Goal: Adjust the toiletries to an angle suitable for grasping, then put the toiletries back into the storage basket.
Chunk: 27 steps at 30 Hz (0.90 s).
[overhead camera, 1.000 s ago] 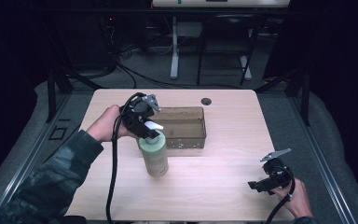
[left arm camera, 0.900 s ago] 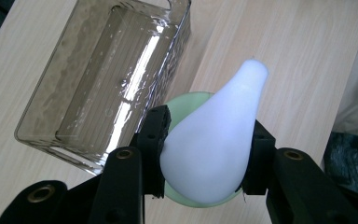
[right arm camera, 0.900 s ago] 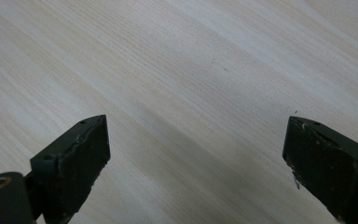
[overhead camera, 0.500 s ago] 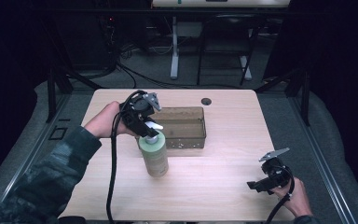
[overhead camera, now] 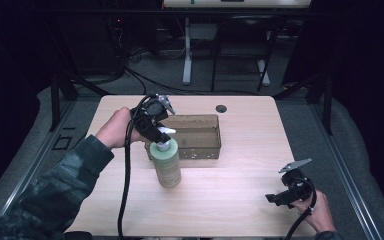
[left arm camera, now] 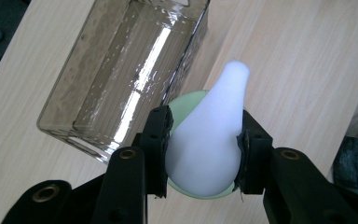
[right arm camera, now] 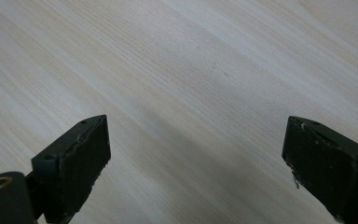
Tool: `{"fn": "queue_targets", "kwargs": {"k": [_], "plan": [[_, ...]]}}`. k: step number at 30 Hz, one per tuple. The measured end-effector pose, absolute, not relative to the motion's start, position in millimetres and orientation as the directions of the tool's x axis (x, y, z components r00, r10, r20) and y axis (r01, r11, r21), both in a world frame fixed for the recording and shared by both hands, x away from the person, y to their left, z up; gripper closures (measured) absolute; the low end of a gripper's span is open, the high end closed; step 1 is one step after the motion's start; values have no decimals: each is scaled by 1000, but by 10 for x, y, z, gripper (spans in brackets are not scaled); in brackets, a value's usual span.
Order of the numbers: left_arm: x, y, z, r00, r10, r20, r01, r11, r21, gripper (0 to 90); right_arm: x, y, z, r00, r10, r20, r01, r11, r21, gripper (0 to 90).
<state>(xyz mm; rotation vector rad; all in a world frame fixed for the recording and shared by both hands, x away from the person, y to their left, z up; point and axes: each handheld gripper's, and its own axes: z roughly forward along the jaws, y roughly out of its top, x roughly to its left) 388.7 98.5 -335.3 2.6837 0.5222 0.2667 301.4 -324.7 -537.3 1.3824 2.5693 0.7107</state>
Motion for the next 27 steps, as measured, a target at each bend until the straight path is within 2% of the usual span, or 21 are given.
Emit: {"fn": "queue_targets", "kwargs": {"k": [27], "plan": [[3865,1015,-3370,925,369,88,297,-850,435,623,2995,-3262,-5352,-566,820,92,748,463,475,57]]}}
